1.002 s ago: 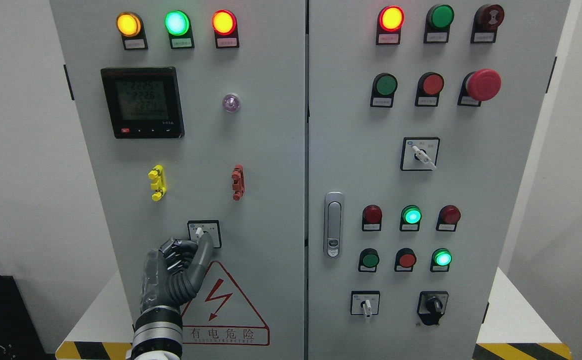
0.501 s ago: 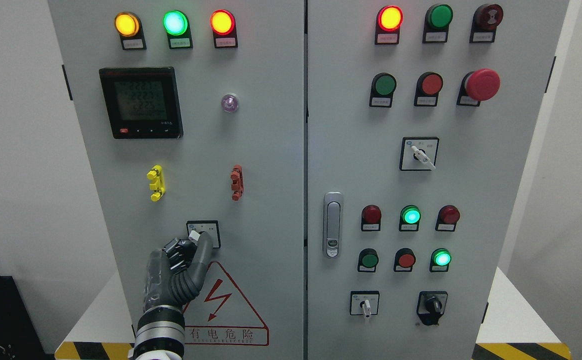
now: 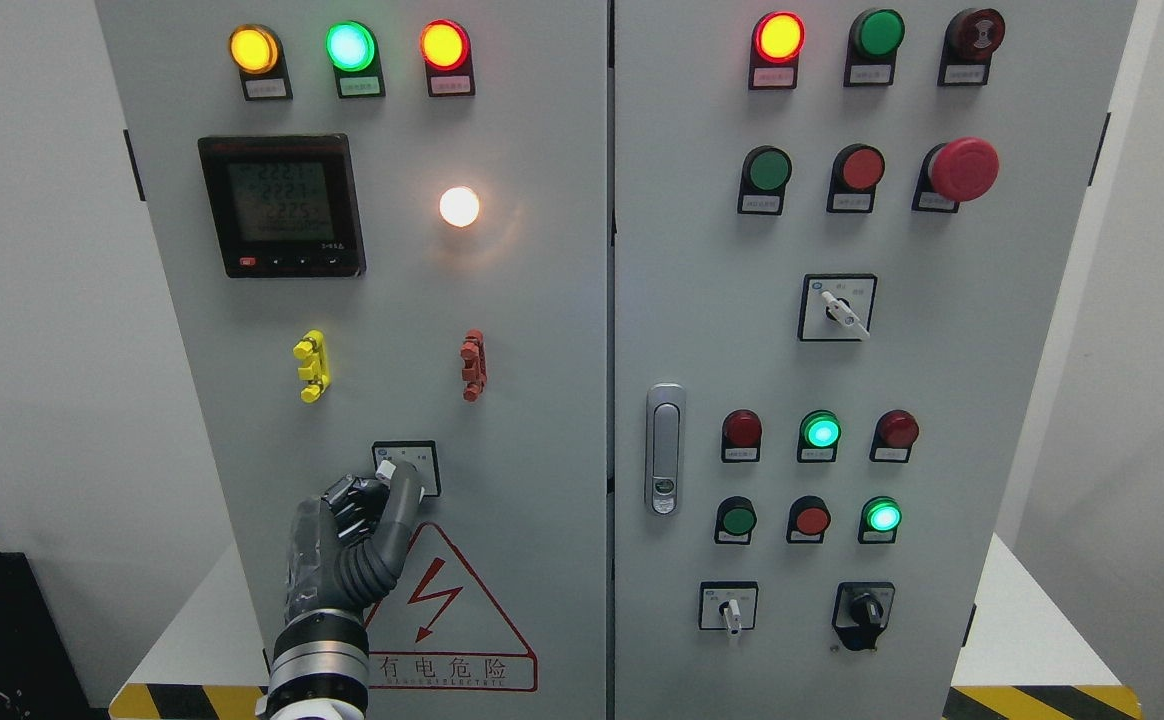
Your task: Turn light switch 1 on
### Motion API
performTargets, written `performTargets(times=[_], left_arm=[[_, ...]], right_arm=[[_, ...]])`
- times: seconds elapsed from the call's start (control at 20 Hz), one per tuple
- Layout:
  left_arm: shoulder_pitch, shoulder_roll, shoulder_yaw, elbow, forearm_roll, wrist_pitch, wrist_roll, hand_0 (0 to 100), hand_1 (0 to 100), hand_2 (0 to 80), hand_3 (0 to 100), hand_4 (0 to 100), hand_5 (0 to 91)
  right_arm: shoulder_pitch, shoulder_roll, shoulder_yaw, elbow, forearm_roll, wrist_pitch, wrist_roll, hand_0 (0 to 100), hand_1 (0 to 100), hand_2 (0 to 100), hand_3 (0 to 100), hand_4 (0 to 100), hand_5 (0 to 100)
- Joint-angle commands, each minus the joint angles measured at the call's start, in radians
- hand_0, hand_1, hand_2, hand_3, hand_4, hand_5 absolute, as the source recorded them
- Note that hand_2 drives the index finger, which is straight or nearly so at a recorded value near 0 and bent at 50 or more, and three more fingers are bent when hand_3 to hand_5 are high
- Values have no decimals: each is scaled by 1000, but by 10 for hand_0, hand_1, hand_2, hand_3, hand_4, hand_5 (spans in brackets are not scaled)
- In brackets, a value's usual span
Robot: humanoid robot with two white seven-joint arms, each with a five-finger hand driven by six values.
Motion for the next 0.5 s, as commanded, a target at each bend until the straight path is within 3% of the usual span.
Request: performTargets(times=[0.0,0.45], left_arm=[[0,0,1,2,0,1,1,604,482,613,814,885,843],[0,0,0,2,1,1,0,305,479,621,817,885,842]], right_arm=[[0,0,0,0,0,0,0,304,0,0,0,0,0],[0,0,-1,0,0,0,0,304,0,0,0,0,0]])
